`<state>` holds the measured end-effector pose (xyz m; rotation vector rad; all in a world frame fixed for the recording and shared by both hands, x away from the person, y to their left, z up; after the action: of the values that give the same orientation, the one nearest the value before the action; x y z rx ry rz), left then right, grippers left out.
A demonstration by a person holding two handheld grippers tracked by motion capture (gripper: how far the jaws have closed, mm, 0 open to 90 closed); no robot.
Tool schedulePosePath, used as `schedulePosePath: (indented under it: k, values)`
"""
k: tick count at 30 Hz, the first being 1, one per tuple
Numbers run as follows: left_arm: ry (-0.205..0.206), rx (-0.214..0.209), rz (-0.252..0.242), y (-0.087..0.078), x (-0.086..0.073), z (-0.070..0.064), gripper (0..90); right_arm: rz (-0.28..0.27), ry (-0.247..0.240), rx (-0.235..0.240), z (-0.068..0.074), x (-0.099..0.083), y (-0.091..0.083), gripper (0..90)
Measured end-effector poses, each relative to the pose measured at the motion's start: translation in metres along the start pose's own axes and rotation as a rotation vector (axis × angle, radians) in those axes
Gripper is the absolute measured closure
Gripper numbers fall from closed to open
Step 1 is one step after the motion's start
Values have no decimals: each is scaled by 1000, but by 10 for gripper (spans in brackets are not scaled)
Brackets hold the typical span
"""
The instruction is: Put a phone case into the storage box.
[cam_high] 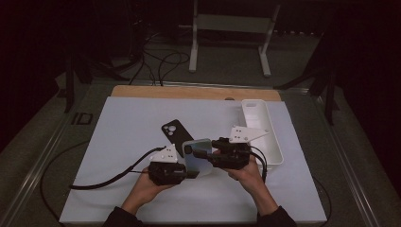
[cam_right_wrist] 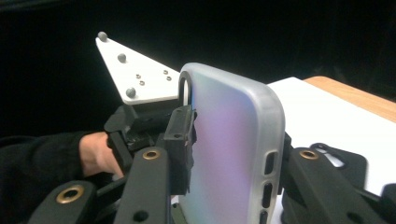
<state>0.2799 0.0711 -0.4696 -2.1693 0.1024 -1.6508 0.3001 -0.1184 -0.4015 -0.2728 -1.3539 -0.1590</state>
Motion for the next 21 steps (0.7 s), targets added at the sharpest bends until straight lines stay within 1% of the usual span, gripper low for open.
schedulePosePath:
  k: [1,3,4,5,6,7,8,11,12,13,14,15,17,18,19,20,21]
  values:
    - [0,-5,-2,0,0,0,807,-8,15,16,-1,0,-1,631]
    - [2,-8,-3,0,1,-1,807,-8,15,16,-1,0,-1,631]
    - [9,-1,-2,-1,0,-1,807,-13,20,24,-1,0,-2,626]
    - [7,7,-2,-2,0,-1,812,2,45,24,-3,-1,-2,333]
    - [12,18,-1,-2,0,0,812,24,39,22,-4,-3,-2,346]
    - [11,29,-2,-3,0,0,812,39,30,7,-4,-4,-2,315]
    - [7,39,-6,-4,0,1,813,46,21,-23,-4,-5,-3,279]
    - [9,63,-12,-4,1,2,813,41,24,-78,-6,-6,-7,224]
    - [8,70,-12,-4,1,2,812,42,26,-100,-7,-6,-9,208]
    - [7,80,-10,-4,1,3,812,43,23,-133,-8,-6,-11,191]
    - [6,91,-8,-3,1,3,812,43,23,-133,-8,-6,-11,191]
    - [8,105,-4,-3,0,4,812,43,25,-147,-9,-6,-12,183]
    - [0,128,-2,-3,0,6,812,50,16,-184,-9,-5,-14,180]
    - [-2,146,-2,-3,0,6,812,51,10,-199,-9,-4,-14,177]
    - [-7,158,-2,-3,-1,7,812,63,8,-237,-8,-3,-14,178]
    - [-10,172,-4,-3,-1,8,812,63,8,-237,-8,-3,-14,178]
    - [-15,183,-1,-3,-1,9,812,75,7,-261,-9,-3,-14,178]
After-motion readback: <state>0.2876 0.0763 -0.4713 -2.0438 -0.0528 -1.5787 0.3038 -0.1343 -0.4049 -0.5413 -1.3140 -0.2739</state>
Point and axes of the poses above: each handheld gripper's, and its own axes: y roughly forward along the jaws, x roughly out of its top, z roughly to its left, the point moved 3 cm from there along y, roughly forward along the jaws, and after that the axes turned 7 degrees about -z, right-handed, at the moved point
